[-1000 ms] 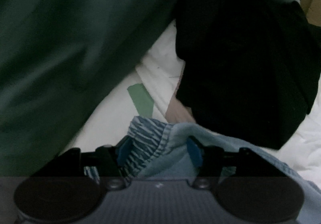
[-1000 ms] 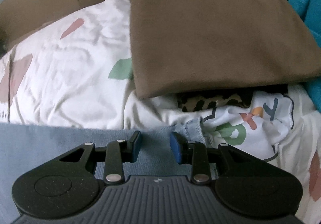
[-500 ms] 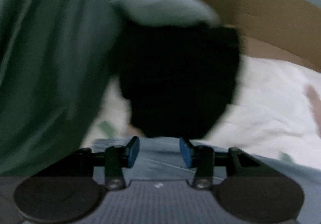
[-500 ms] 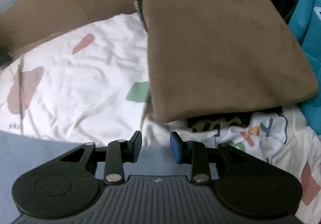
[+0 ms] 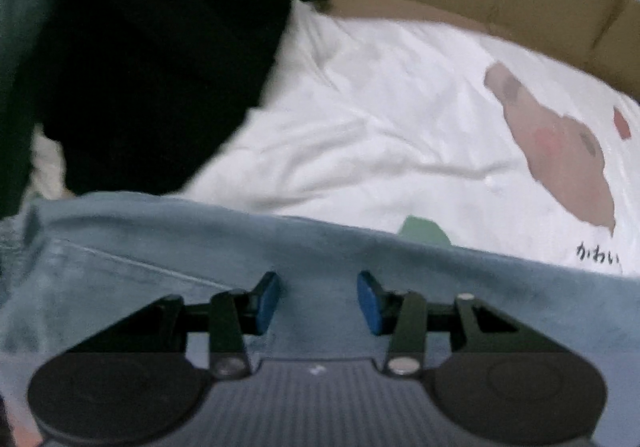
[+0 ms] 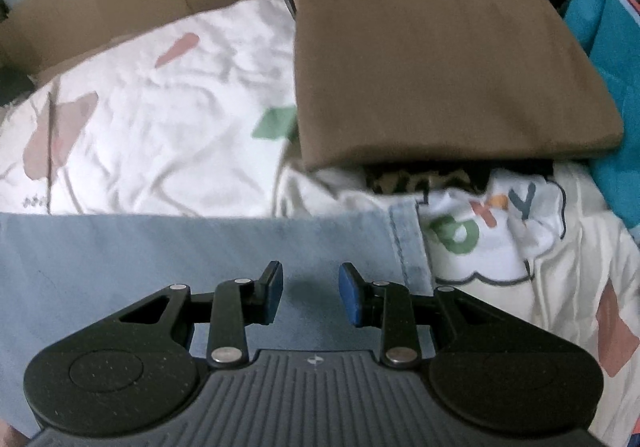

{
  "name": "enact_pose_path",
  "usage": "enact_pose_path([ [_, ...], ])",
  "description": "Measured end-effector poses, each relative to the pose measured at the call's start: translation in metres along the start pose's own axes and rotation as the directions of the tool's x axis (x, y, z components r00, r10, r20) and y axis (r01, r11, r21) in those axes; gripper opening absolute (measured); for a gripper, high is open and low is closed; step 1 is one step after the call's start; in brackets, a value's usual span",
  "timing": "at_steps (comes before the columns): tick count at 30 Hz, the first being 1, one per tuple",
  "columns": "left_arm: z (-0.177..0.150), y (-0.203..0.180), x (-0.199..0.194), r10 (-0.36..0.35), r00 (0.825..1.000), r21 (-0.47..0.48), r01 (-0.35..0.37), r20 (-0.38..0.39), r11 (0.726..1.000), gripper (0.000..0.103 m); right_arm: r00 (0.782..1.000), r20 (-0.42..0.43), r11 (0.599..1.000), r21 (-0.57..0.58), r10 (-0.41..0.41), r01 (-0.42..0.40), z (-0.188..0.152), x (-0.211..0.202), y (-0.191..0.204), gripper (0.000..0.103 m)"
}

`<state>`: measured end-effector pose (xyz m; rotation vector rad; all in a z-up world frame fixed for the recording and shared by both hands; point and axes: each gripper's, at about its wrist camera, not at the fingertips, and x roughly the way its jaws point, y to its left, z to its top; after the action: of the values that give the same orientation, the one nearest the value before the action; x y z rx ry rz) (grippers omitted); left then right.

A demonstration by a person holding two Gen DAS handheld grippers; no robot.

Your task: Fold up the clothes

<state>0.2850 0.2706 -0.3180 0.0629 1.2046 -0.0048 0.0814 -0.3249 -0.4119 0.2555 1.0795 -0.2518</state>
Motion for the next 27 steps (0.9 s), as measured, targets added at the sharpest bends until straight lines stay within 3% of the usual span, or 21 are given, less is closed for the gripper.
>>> enact_pose_path([
  [4,0.007,-0.002,0.021,0.018,1.0,-0.035,-0.018,-0.021,0.999,0.047,1.0,-0.021,1.0,0.008,-0.016,0.016,-0.004,0.013,-0.006,0.038],
  [8,0.014,-0.009,0.032,0.046,0.999,0.001,-0.046,-0.024,0.999,0.048,1.0,-0.002,0.995,0.101,0.012,-0.011,-0.001,0.023,-0.02,0.038],
  [13,0.018,0.0,0.027,0.019,0.998,-0.046,-0.021,-0.06,0.999,0.048,1.0,0.015,0.987,0.161,0.002,-0.004,0.009,0.032,-0.024,0.038],
  [18,0.015,0.003,-0.012,0.005,0.998,-0.082,-0.01,-0.064,0.997,0.049,1.0,-0.007,0.984,0.178,-0.002,0.003,0.017,0.022,-0.02,0.039],
  [22,0.012,0.007,-0.055,-0.02,0.999,-0.114,0.016,-0.036,0.993,0.066,0.997,0.004,0.991,0.108,0.077,-0.077,0.019,-0.014,-0.014,0.039],
  [27,0.013,0.006,-0.112,-0.029,0.999,-0.142,0.031,0.017,0.989,0.08,0.994,0.03,0.994,0.038,0.106,-0.107,0.026,-0.069,-0.012,0.04],
])
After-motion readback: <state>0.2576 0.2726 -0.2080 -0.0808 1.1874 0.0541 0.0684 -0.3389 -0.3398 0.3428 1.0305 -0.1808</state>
